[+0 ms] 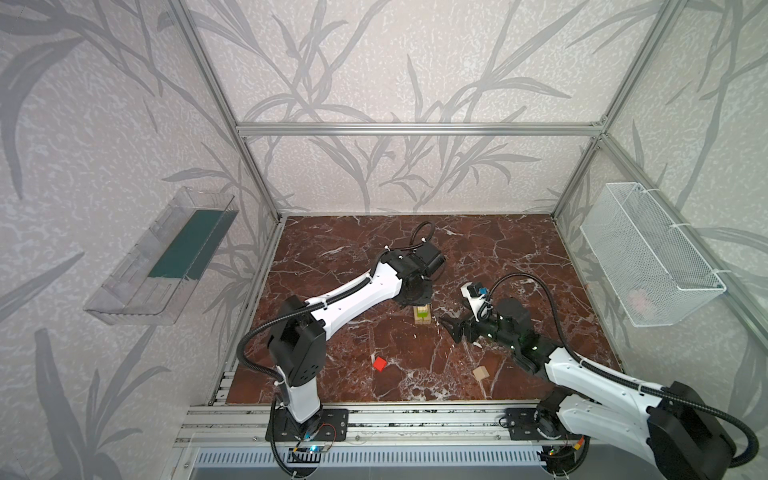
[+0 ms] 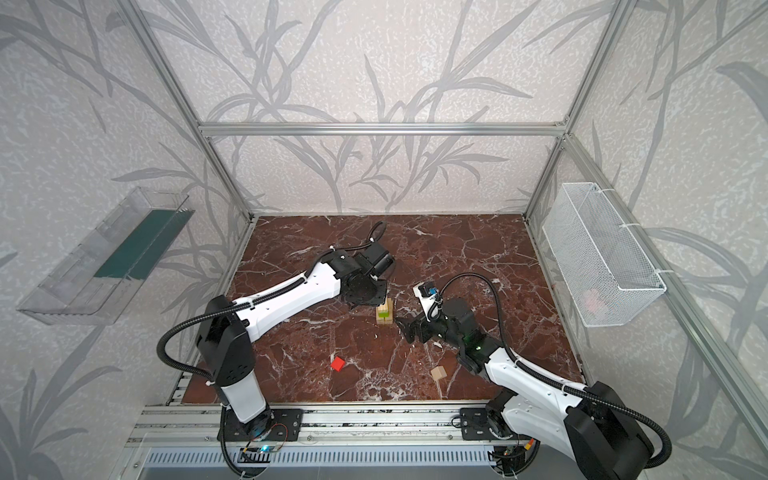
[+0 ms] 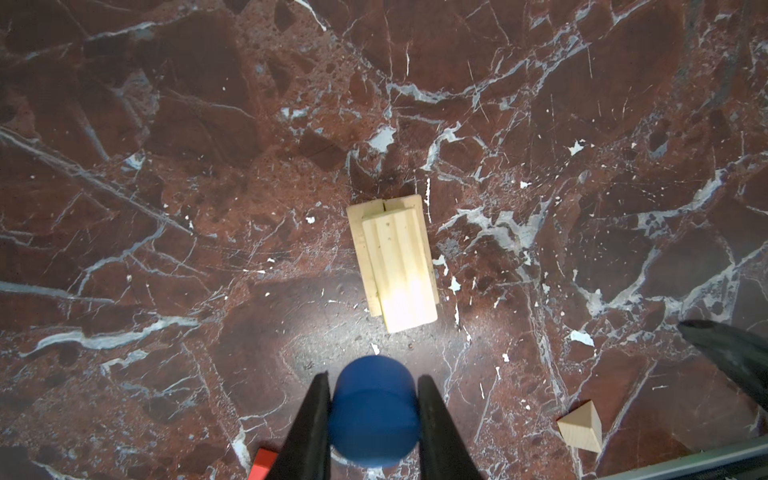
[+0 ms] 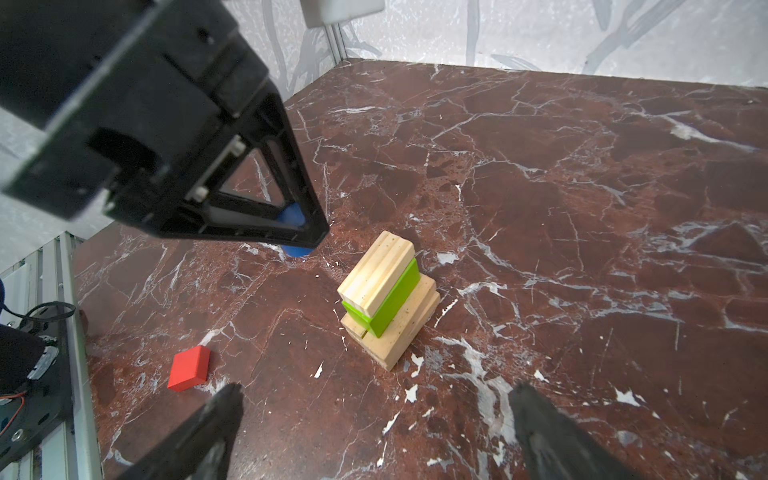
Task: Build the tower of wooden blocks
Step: 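Lift the blue cylinder with the left gripper and carry it over the stack, then lower the blue cylinder onto the top wooden block with the left gripper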
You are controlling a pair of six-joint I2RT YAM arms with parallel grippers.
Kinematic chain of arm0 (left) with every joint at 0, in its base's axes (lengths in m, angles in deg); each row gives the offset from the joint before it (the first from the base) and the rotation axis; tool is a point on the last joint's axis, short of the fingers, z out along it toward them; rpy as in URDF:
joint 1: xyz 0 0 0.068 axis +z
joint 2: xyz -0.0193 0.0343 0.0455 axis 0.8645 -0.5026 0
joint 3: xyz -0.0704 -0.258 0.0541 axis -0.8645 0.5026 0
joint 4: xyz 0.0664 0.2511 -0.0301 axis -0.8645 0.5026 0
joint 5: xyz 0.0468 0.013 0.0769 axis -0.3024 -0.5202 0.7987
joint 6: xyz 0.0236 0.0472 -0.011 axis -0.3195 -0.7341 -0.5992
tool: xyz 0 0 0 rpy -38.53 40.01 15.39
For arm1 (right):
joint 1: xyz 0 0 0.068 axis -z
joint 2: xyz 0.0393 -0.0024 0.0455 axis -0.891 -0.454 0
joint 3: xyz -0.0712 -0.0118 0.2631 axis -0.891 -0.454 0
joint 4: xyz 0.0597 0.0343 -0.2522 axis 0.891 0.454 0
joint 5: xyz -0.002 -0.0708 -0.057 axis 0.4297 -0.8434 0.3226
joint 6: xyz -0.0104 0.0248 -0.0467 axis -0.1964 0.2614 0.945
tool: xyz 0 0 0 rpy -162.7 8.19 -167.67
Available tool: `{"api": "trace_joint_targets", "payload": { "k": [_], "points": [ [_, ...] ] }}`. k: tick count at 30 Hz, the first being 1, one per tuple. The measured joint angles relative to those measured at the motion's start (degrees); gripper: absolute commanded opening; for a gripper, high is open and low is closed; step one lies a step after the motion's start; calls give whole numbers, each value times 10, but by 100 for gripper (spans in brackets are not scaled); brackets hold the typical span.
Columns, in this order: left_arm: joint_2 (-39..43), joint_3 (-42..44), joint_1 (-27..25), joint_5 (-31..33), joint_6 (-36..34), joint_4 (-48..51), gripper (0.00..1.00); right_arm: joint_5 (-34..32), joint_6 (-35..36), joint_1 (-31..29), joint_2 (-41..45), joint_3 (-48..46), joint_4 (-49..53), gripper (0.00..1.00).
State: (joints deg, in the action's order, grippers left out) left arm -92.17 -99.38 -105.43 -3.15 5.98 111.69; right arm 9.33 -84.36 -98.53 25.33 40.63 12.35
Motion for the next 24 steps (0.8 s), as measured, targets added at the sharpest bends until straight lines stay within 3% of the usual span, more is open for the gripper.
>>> {"api": "trace_joint_targets", "payload": {
  "k": [10,24],
  "points": [
    [-74,-56,-1,-3,13,13,3,0,-17,17,0,-9,-6,99],
    [-115,-88,-2,-1,30,27,3,0,-19,18,4,-10,-6,99]
  ]
}}
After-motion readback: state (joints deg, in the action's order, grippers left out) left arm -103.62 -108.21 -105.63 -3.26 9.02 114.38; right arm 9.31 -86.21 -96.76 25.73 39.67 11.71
